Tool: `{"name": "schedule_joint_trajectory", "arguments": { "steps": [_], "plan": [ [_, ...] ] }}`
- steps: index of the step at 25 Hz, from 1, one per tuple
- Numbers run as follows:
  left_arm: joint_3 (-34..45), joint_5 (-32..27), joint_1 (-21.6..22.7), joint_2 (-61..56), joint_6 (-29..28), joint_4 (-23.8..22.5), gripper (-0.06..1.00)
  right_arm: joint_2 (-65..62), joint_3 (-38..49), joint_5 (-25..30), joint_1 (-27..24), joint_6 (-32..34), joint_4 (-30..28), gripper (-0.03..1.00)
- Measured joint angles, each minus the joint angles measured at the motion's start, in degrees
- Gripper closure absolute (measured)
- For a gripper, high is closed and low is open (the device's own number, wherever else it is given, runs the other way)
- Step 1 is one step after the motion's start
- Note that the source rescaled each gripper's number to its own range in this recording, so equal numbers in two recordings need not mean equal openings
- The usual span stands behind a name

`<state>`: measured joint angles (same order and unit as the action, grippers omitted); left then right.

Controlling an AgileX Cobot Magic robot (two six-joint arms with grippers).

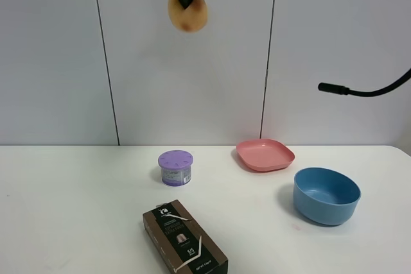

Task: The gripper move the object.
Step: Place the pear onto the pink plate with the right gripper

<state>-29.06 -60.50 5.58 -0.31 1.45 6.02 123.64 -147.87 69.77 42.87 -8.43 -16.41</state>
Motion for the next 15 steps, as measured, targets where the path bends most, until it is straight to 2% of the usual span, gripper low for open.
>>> {"name": "schedule_joint_trajectory", "arguments": {
  "steps": [8,15],
  "plan": [
    [0.00,0.00,0.00,0.00,0.00,0.00,-0.06,-0.54,1.78,0.00,-5.34,6.57,-3.39,0.97],
    [0.00,0.00,0.00,0.00,0.00,0.00,-0.06,-0.83,15.21,-0.11,-10.73,7.76,-4.44,0.97]
  ]
}}
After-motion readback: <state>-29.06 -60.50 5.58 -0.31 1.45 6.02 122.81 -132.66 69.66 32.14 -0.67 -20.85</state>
